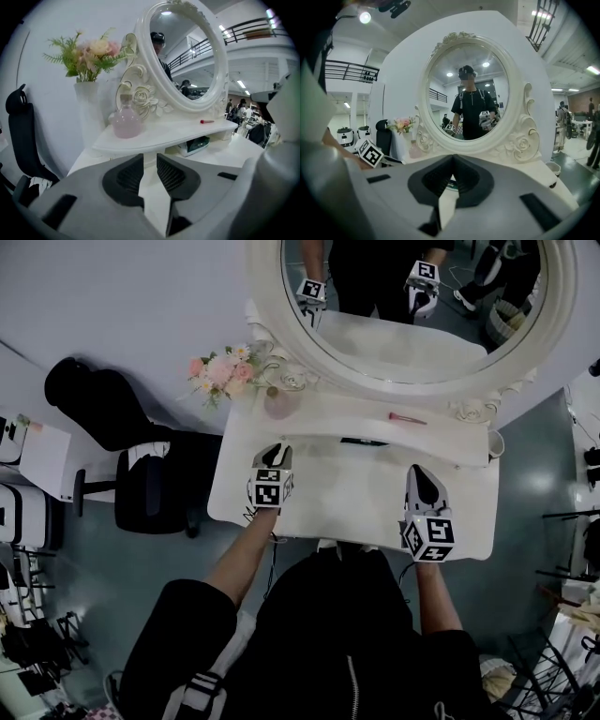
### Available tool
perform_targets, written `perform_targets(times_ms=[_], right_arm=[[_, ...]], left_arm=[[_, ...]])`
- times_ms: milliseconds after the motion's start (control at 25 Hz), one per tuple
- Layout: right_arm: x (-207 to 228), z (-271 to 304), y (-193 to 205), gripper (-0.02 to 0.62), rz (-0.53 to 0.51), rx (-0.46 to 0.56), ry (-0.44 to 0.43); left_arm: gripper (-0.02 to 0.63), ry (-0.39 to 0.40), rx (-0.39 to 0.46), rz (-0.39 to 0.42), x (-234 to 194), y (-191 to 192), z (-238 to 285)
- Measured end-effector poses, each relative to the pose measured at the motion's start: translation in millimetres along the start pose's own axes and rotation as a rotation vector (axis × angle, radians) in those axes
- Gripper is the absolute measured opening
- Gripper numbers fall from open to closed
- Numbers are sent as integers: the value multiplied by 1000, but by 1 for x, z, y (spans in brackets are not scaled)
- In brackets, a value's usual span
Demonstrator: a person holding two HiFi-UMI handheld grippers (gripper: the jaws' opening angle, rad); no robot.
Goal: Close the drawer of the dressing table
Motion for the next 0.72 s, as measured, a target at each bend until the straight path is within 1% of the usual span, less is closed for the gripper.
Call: perform_targets(times_ms=[160, 320, 440, 720], right_arm=[[-5, 5, -2, 2, -14, 11, -14], [-5, 5, -5, 0, -17, 22, -17], [-4, 4, -8, 0, -20, 35, -18], [-9, 0, -19, 0, -55, 79, -35]], left_arm=[[41, 27, 93, 16, 16, -26, -23], [9, 57, 188, 52, 33, -52, -48], [6, 82, 244, 67, 45, -71, -65], [6, 129, 357, 66, 64, -109, -97]])
Point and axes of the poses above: the fingertips, and each gripper's own axes: z forward along the fingers, x to its right, y out of its underside, the point moved 7 cm from there along -z, backward along the fingers, and after that the axes turned 10 degrees about -y, right-handed, at the moved point
